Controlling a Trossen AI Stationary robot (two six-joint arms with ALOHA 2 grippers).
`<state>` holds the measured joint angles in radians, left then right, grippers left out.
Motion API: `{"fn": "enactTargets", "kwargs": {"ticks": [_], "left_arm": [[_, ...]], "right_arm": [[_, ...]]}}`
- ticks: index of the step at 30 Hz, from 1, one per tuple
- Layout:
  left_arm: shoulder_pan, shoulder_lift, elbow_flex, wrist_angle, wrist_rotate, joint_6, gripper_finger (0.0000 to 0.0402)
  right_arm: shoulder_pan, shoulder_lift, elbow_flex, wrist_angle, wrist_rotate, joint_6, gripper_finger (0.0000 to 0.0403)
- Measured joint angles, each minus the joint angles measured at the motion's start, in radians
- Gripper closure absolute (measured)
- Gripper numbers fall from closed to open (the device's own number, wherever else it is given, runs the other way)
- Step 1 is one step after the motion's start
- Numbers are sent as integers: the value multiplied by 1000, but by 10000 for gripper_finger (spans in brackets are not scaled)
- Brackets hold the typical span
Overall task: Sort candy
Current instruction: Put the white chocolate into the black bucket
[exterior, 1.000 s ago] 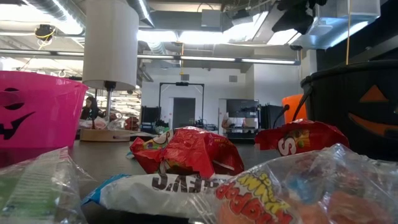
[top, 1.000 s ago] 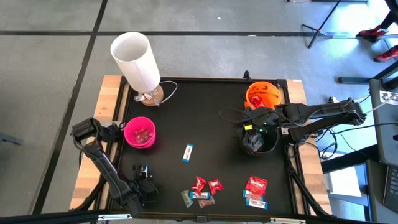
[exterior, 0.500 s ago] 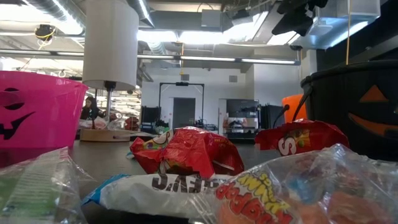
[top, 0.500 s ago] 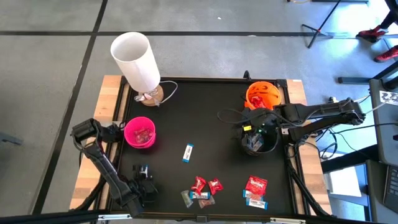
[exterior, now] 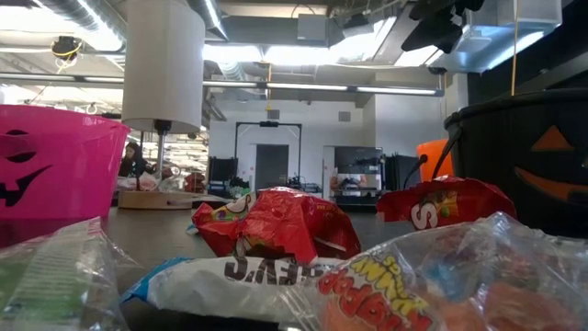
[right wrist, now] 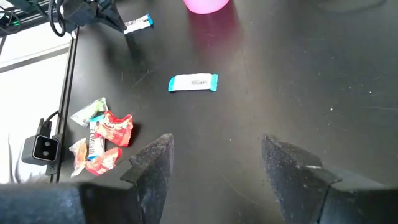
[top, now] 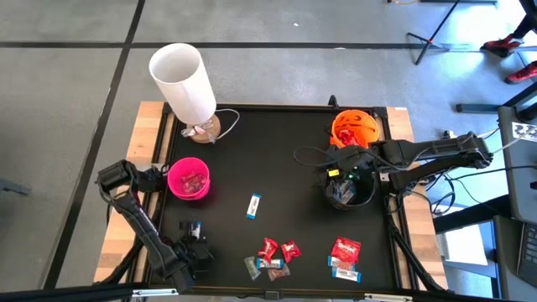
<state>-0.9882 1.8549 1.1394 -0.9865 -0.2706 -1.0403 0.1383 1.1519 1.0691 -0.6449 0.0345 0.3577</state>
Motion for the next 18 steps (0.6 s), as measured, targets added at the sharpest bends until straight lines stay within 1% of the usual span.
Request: {"fn": "enactTargets", "kwargs": {"ticks": [6,14,18], "left_arm": [[4,-4,105,-140,-50,4,401],[11,-5,268,-269,-191,56,401],[11,-6,342,-333,-259,76,401]], "right_arm": [[0,0,0,1,2,0,162],[0,0,0,11,3,0,162],[0,8,0,62,3,-10,162]]}}
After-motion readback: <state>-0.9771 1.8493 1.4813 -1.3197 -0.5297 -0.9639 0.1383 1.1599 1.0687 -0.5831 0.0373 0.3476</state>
